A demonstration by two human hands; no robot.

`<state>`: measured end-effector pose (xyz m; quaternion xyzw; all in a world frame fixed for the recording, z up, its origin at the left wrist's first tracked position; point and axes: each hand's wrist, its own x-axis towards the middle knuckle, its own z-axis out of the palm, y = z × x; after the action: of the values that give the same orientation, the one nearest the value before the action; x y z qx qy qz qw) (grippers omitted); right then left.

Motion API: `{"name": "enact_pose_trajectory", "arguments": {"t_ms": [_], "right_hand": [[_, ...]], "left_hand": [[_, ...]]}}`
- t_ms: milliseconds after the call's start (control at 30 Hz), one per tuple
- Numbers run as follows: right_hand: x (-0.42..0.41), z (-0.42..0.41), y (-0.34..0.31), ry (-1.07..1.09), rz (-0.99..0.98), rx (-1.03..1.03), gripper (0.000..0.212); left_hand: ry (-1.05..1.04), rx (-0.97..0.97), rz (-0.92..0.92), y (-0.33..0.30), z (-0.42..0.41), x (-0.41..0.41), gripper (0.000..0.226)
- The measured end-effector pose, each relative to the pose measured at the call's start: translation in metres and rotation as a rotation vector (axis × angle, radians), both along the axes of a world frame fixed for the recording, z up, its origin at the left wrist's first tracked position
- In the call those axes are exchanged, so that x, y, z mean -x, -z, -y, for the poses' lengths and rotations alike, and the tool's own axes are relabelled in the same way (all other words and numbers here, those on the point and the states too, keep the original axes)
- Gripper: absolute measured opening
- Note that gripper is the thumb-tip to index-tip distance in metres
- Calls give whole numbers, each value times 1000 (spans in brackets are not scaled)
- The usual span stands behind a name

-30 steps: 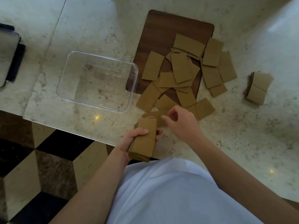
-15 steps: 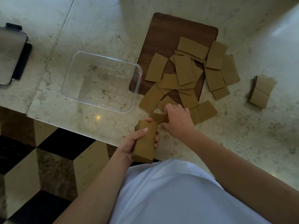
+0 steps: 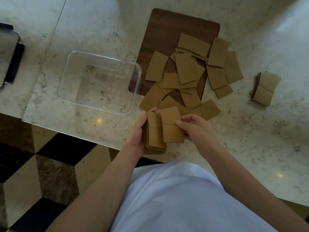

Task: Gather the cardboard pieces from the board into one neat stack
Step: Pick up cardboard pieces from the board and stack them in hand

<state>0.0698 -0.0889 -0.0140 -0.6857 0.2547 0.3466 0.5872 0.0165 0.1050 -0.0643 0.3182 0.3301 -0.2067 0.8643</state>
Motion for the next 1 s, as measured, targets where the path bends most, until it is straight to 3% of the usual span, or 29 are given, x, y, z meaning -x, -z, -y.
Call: {"name": "enact_pose_trajectory", "arguments": {"t_ms": [267,433,633,767,900,1000], "right_hand": [[13,-19,-1,-95,5,4,23],[8,-18,4,-309,95,180,25],[-6,-4,7,-325,146,239,32],[-23,8,23,-386,385,510,22],[-35,-3,41,-673,529,780,57],[-38,-12,46,-727,591,863,59]], "left_hand": [[84,23,63,-8,9,-4,66],[55,23,-6,-8,14,-1,58],[71,80,-1,-16,24,-5,57],[37,187,29,-18,26,-6,53],[-37,172,14,-14,23,-7,46],[-75,148,-14,-12,19,-5,36]]}}
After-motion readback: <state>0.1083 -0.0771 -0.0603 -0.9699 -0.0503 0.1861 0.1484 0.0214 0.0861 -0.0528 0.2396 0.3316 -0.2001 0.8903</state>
